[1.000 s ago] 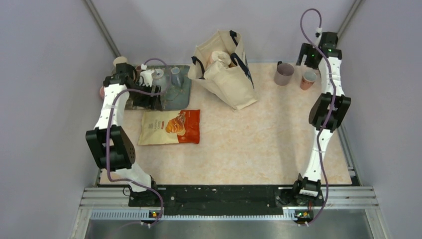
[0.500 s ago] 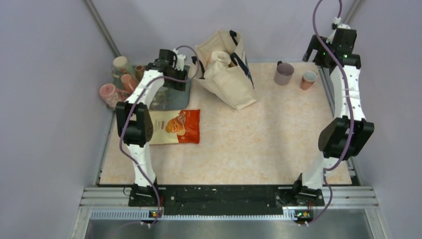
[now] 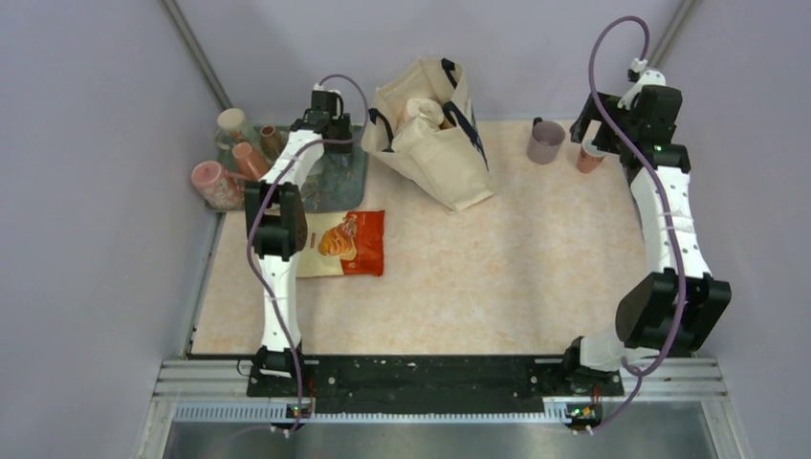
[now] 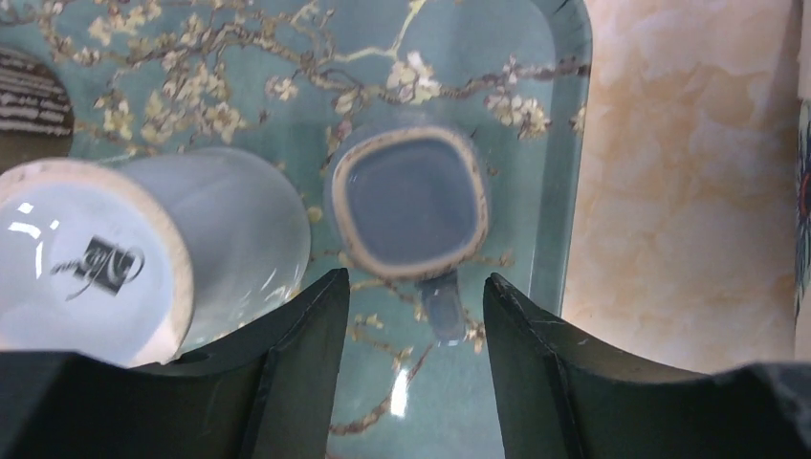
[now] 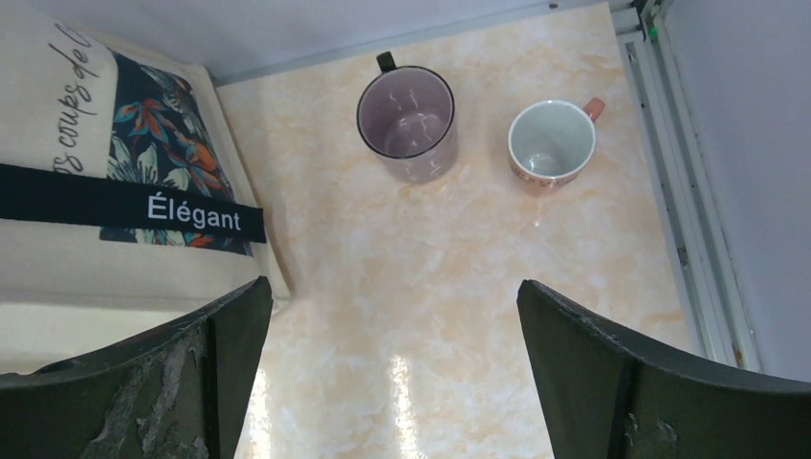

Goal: Turn the mug right side up

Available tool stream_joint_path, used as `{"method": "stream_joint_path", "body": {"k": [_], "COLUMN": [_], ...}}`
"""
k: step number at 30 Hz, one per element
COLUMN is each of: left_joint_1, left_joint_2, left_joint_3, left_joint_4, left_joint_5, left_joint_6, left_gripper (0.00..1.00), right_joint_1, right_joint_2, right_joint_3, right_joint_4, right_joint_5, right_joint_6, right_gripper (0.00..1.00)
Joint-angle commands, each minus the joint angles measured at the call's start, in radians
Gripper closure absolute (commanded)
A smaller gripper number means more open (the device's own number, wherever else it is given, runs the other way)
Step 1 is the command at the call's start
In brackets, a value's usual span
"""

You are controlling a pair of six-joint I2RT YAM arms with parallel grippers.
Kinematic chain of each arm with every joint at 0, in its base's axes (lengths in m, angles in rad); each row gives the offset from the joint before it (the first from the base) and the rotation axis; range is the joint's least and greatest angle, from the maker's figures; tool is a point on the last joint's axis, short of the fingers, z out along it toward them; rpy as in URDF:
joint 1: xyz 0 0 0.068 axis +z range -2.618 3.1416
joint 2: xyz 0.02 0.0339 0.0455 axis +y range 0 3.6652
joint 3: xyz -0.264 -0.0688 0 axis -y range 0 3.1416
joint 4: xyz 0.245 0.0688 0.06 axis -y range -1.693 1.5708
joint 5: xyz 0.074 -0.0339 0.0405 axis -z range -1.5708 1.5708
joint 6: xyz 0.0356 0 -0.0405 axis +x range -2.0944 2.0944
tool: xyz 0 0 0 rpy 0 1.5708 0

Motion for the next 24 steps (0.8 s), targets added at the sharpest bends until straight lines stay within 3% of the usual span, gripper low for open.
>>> {"method": "stream_joint_path", "body": {"k": [1,6,9,11,13,18,24], "left_joint_1": [-0.003,0.004,0.012,0.020,0.030,0.071,0.148], "left_joint_2": [0.060,0.093,0.116,0.124,0.119,0.032,-0.230], "left_joint_3": [0.093,0.113,0.139,0.157,0.156,0.062,-0.198], "left_joint_4": [0.023,0.012,-0.005,-0.018,-0.021,-0.027,0.003], "left_joint_5": [0.001,-0.013,-0.024,-0.024,-0.022,0.076,0.321], "left_joint_6": [-0.034,-0.039,-0.037,-0.031,-0.031,-0.037,-0.044], "left_gripper": [0.42,0.50,0.60,0.75,1.00,1.00,1.00], "right_joint_1": [0.005,0.005,0.005,0.006,0.008,0.039,0.242], "right_joint_2": [-0.078,-0.095,-0.104,-0.115,-0.128,-0.178,-0.204], "right_joint_3": [-0.012,-0.018,-0.026,-0.036,-0.050,-0.099,-0.164], "right_joint_4": [0.087,0.089,0.088,0.089,0.088,0.087,0.098], "right_joint_5": [-0.009,-0.022,-0.035,-0.050,-0.053,-0.054,-0.111], "right_joint_6": [-0.035,-0.039,-0.032,-0.026,-0.022,0.014,0.084], "right_gripper": [0.01,0.01,0.01,0.01,0.01,0.01,0.01]}}
